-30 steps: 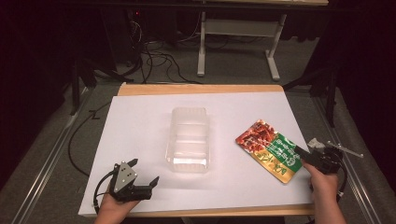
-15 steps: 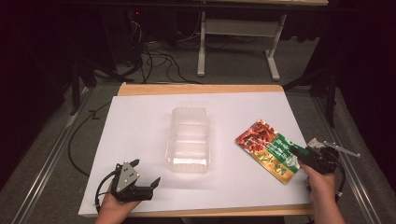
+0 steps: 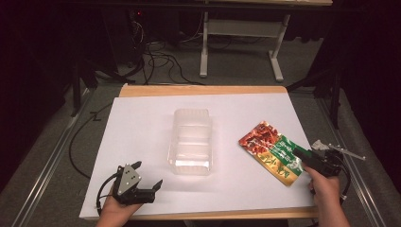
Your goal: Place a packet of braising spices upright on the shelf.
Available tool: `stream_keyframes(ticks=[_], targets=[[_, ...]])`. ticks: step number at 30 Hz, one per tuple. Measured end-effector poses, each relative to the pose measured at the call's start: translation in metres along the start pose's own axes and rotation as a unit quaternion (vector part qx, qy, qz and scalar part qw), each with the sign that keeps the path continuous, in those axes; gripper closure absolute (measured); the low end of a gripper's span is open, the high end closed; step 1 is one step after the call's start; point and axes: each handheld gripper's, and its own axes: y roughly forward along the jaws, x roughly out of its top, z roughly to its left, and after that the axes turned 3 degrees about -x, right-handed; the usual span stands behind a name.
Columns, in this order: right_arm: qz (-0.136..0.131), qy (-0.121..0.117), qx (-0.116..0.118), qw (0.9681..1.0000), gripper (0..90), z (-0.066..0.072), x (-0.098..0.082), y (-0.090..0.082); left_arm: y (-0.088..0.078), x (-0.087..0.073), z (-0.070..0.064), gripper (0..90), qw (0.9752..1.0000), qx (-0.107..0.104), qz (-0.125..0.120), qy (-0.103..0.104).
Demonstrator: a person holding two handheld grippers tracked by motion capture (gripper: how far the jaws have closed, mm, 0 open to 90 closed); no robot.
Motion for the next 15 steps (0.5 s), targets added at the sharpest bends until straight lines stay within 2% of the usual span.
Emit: stream_keyframes(ticks=[3,9,11,15], targets=[[0.002,0.005,0.003,1.0000,21.9,0.0012,0.0001,-0.0005,0.0004,-0.0001,-0.0003,6.0,1.0000,-0.001,0.002,0.002],[-0.005,0.000,0.017,0.9999,23.3,0.0031,0.0009,-0.0017,0.0005,0.0001,0.0000,6.0,1.0000,0.000,0.000,0.002],[0.012,0.008,0.034,0.9993,24.1,0.0035,-0.0016,0.0011,0.0010,0.0007,0.0002,6.0,1.0000,0.000,-0.001,0.003],[0.030,-0.002,0.036,0.9989,24.0,0.0079,-0.0057,0.0036,0.0035,0.0018,-0.0008,6.0,1.0000,-0.005,0.001,0.006]])
